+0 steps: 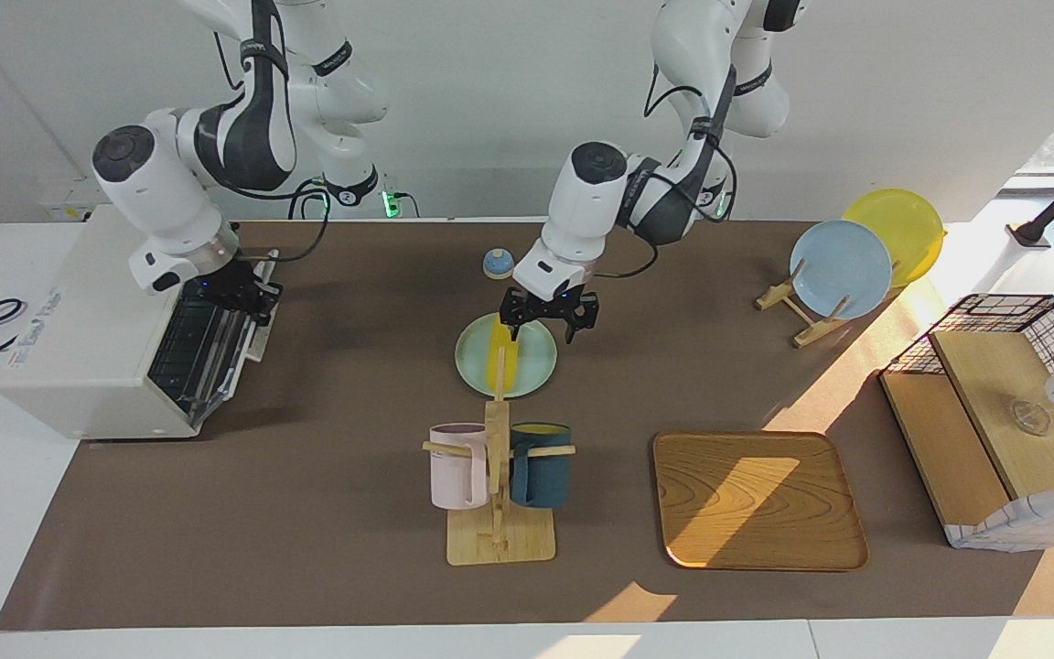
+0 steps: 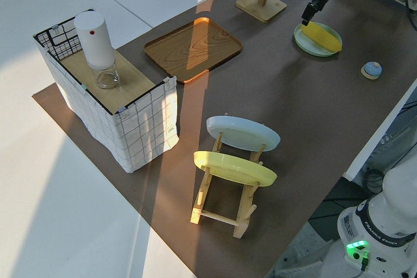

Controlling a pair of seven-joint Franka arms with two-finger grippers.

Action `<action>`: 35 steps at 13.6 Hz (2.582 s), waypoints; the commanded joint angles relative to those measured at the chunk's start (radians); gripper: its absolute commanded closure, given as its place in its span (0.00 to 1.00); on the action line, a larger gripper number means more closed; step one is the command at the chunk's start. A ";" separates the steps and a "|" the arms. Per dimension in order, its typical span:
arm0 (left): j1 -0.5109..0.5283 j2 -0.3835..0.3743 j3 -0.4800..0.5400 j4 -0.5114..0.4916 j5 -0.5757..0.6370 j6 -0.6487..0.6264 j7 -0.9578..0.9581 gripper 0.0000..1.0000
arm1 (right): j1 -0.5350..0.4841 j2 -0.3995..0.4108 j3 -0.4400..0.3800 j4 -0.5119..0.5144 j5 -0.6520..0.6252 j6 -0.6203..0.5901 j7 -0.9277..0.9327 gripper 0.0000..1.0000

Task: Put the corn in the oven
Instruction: 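Withdraw the left gripper while the right gripper opens the oven door, then grasp the corn on the green plate with the right gripper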

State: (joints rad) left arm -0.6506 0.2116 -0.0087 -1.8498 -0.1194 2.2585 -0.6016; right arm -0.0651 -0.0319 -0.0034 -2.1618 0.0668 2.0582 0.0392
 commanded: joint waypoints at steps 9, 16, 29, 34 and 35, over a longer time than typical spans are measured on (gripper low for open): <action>0.423 -0.173 0.007 0.172 0.122 -0.471 0.410 0.00 | 0.056 0.101 0.002 -0.131 0.057 0.293 -0.007 1.00; 0.450 -0.279 0.007 0.114 0.124 -0.629 0.428 0.00 | 0.264 0.177 0.003 0.113 0.082 0.173 0.215 1.00; 0.496 -0.255 -0.047 0.147 0.109 -0.634 0.559 0.00 | 0.706 0.583 0.008 0.647 -0.087 0.124 0.745 0.44; 0.494 -0.233 -0.045 0.126 0.099 -0.582 0.560 0.00 | 0.708 0.526 0.025 0.472 -0.084 0.188 0.743 0.50; 0.493 -0.232 -0.045 0.126 0.099 -0.583 0.560 0.00 | 0.708 0.520 0.031 0.459 -0.084 0.188 0.742 0.52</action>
State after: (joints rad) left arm -0.1642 -0.0186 -0.0505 -1.7144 -0.0183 1.6564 -0.0574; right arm 0.6441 0.5431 0.0174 -1.6190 -0.0183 2.2178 0.7779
